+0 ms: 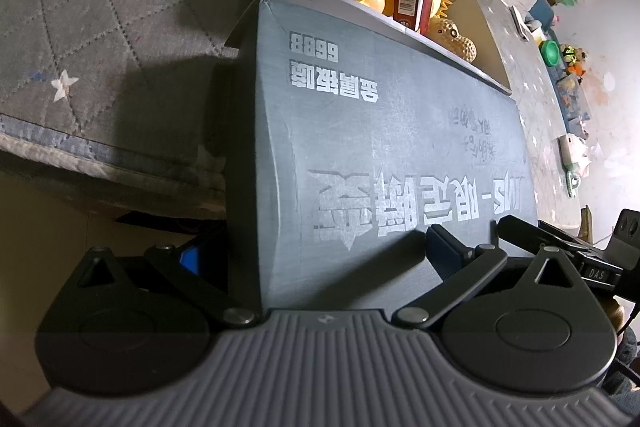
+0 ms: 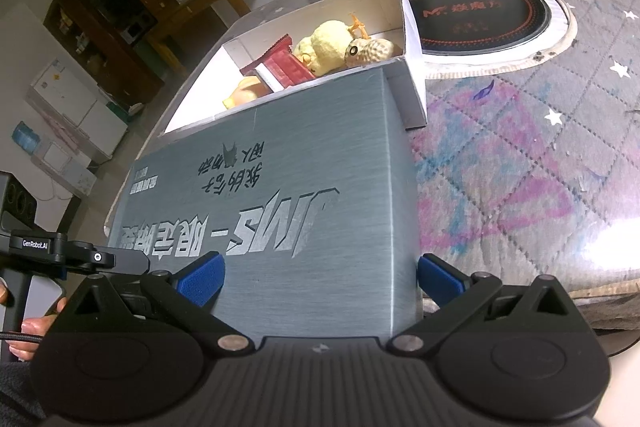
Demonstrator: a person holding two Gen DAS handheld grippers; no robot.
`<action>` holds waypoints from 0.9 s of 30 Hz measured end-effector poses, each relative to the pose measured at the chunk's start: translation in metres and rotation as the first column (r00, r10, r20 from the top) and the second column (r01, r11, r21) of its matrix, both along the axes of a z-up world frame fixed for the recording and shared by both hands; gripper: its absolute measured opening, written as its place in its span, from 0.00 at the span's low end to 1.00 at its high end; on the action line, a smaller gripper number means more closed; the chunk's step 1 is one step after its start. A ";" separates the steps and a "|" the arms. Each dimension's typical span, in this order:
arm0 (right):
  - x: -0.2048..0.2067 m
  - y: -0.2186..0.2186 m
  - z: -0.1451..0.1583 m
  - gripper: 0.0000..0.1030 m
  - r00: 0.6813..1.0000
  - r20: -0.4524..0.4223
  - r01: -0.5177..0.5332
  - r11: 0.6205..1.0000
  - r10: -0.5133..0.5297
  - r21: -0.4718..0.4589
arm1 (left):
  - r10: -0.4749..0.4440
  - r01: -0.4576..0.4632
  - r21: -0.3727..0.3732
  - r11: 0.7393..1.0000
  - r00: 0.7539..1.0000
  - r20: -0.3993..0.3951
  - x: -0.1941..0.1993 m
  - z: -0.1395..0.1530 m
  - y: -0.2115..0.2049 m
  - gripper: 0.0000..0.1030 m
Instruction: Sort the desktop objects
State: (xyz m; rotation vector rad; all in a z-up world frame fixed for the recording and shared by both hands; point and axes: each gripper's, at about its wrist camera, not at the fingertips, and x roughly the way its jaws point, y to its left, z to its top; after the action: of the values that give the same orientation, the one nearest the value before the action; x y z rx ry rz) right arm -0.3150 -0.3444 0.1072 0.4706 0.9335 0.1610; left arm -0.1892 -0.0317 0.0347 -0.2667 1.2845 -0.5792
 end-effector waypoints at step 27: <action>0.028 0.003 0.063 1.00 0.971 0.238 -0.011 0.998 0.026 -0.064 | 0.018 -0.003 -0.062 0.998 0.968 0.249 0.030 0.063 -0.007 1.00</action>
State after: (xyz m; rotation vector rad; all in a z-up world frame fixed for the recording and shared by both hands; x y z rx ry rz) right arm -0.2867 -0.3412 0.1699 0.3756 0.7043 0.2007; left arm -0.1589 -0.0383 0.0974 -0.2432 1.0230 -0.6235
